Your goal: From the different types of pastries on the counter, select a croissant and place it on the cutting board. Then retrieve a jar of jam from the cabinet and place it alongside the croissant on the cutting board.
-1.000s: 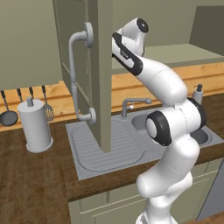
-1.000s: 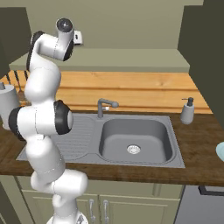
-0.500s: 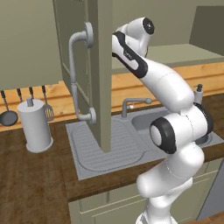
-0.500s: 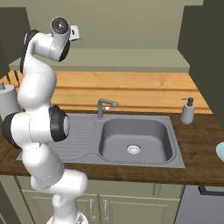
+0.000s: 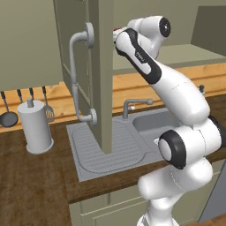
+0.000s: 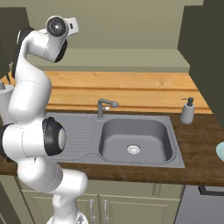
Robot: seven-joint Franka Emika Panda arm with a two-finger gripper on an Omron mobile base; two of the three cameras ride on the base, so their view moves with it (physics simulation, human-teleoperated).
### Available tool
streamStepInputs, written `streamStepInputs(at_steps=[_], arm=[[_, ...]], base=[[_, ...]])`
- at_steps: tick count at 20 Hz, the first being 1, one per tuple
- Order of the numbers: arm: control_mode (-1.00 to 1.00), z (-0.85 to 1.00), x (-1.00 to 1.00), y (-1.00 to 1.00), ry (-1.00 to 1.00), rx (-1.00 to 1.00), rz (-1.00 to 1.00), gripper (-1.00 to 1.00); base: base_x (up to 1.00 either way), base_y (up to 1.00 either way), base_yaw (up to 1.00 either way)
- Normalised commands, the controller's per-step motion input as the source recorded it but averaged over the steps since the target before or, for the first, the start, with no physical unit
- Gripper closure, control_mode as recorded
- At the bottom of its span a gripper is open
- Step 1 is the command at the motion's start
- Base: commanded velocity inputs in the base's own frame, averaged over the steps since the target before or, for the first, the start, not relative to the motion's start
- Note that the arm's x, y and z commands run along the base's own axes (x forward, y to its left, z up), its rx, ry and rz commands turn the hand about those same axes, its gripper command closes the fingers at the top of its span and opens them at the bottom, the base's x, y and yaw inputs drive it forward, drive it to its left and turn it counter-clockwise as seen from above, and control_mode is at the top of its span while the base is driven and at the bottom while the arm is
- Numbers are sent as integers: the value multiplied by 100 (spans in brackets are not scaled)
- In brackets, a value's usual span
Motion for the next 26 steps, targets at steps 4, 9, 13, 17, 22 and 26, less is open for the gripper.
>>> streamStepInputs(at_steps=[4,9,13,17,22,26], arm=[[-100,8,-22,-10,-9,0,0,100],[-100,11,-16,-5,0,0,0,100],[-100,39,-53,-25,0,0,0,100],[-100,2,-13,-5,0,0,0,100],[-100,0,-19,-9,0,1,0,100],[100,0,-6,-8,0,1,0,100]], base=[[0,0,0],[0,0,0],[0,0,0],[0,0,0],[0,0,0],[-4,-1,0]])
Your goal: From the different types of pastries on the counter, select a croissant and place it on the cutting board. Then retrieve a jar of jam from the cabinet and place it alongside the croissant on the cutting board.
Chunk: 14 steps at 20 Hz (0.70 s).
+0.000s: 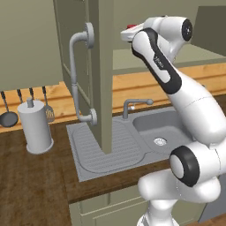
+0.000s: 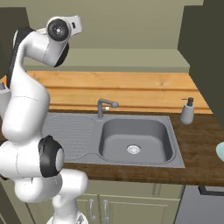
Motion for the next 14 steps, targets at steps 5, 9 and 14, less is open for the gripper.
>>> streamStepInputs(at_steps=[5,9,14], arm=[[100,0,0,0,0,0,0,100],[100,0,0,0,0,0,0,100],[100,0,0,0,0,0,0,100]], base=[[-35,-9,0],[-82,-30,-5],[-97,-33,-13]])
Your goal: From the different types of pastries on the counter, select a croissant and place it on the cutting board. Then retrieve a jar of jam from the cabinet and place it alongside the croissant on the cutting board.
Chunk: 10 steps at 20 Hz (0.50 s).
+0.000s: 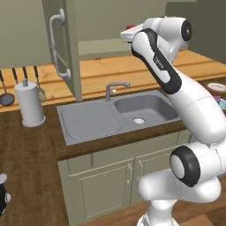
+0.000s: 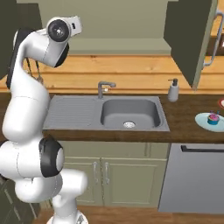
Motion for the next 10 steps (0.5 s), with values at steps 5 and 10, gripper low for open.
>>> streamStepInputs(at_steps=[5,10], arm=[[100,0,0,0,0,0,0,100],[100,0,0,0,0,0,0,100]], base=[[-100,-59,-25],[-92,-40,-27]])
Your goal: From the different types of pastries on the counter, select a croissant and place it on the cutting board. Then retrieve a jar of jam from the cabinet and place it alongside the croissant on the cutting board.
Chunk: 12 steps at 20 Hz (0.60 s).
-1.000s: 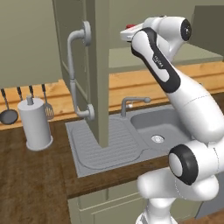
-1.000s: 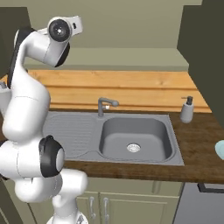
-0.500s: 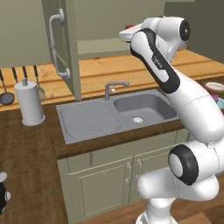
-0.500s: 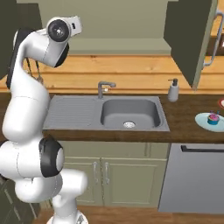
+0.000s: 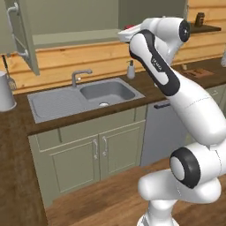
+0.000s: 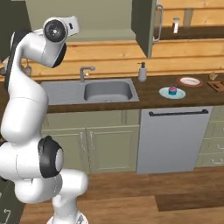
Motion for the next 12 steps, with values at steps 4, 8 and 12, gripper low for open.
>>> streamStepInputs(at_steps=[4,8,12], arm=[[100,0,0,0,0,0,0,100],[100,0,0,0,0,0,0,100],[100,0,0,0,0,0,0,100]], base=[[-59,-71,-10],[-13,-90,-2],[-8,-98,0]])
